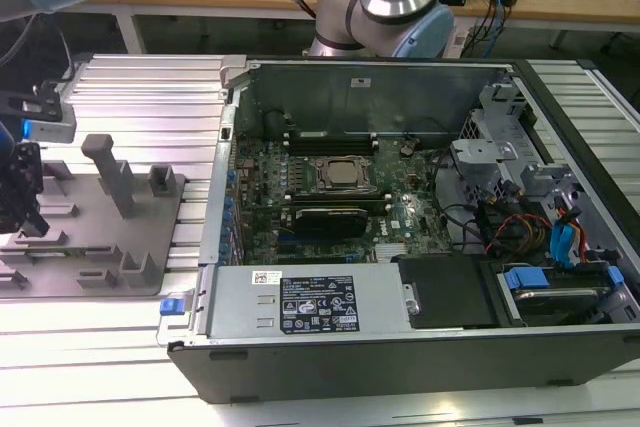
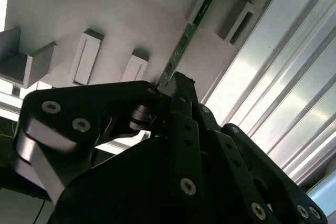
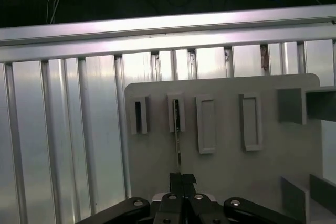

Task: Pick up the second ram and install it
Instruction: 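Pick up the second ram and move it above second insertion slot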

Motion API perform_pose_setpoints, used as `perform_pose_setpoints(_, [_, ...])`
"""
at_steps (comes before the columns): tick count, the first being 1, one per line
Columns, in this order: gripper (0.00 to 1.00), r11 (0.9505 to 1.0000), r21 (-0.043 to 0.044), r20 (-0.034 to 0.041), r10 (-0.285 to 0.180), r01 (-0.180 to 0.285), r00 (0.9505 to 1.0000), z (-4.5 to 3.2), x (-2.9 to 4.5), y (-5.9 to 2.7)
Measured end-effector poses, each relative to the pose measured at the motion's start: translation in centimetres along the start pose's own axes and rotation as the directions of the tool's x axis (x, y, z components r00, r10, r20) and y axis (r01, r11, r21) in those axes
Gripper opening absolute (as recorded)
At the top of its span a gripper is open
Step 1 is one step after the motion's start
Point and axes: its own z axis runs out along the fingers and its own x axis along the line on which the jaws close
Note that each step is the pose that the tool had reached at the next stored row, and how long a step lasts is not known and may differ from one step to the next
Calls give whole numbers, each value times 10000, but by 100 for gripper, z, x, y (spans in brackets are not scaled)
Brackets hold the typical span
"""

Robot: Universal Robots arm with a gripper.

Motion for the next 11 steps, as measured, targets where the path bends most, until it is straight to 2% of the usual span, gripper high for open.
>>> perform_pose_setpoints(2, [8, 10000, -1, 0, -3, 3, 10000, 70, 3, 3])
perform_pose_setpoints(8, [8, 10000, -6, 0, -1, 1, 10000, 134, 18, 11])
perform_pose_setpoints(11, [8, 10000, -7, -1, -5, 5, 10000, 134, 18, 10])
